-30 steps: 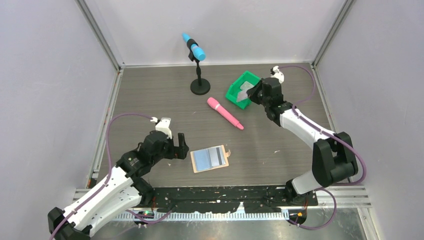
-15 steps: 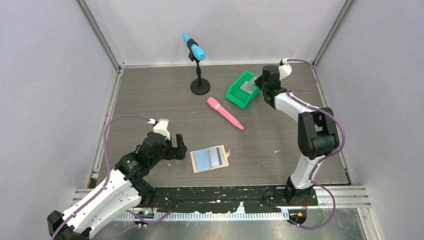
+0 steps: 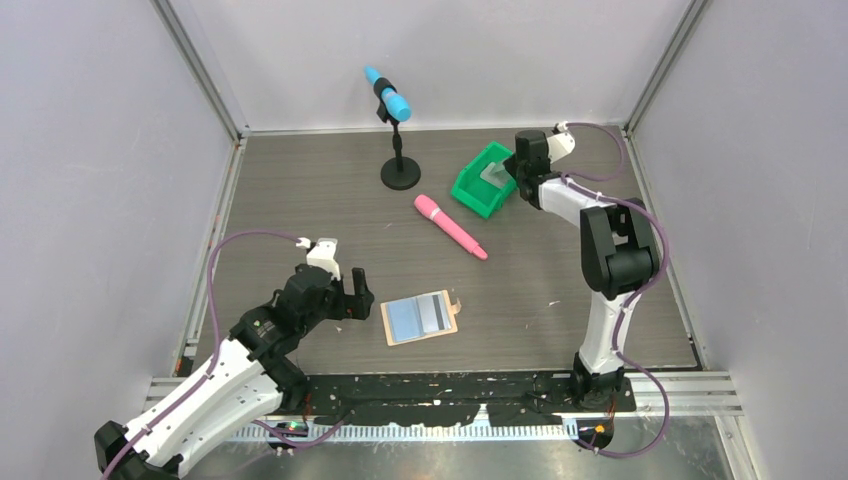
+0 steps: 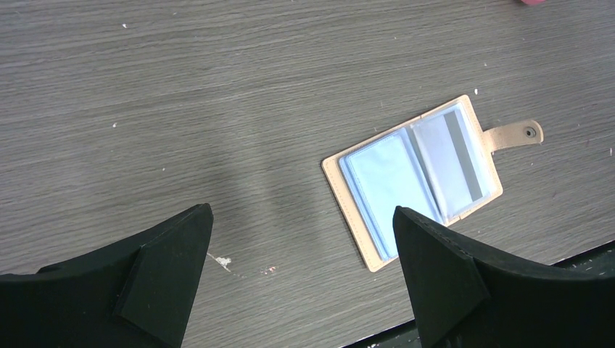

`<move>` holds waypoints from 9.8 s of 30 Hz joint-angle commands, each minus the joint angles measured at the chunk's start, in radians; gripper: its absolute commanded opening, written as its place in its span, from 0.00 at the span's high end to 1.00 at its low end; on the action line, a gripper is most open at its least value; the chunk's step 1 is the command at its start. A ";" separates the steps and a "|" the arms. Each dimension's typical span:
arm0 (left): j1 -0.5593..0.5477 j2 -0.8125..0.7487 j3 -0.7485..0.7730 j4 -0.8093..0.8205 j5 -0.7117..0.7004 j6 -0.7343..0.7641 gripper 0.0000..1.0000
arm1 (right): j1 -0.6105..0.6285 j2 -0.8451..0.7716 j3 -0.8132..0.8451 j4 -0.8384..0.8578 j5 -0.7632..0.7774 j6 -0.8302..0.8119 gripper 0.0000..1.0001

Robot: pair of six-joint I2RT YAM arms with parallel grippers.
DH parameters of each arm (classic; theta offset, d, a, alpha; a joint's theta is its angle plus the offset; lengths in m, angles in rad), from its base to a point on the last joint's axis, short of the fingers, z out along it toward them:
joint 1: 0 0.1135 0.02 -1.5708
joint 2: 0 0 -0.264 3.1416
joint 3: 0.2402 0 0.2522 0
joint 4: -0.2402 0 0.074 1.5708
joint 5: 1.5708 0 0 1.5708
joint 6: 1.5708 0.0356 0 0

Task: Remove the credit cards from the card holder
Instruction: Place the credit card in the storage box, then remove the credit card from the card holder.

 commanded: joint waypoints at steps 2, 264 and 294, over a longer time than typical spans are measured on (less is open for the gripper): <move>0.005 -0.004 0.020 0.003 -0.011 0.010 0.00 | -0.001 0.018 0.034 0.036 0.047 0.032 0.95; -0.032 0.736 0.012 0.794 0.586 -0.393 0.64 | 0.628 -0.658 -0.835 0.143 -0.531 -0.115 0.51; -0.036 0.759 0.025 0.799 0.583 -0.394 0.64 | 0.630 -0.732 -0.802 0.001 -0.521 -0.384 0.20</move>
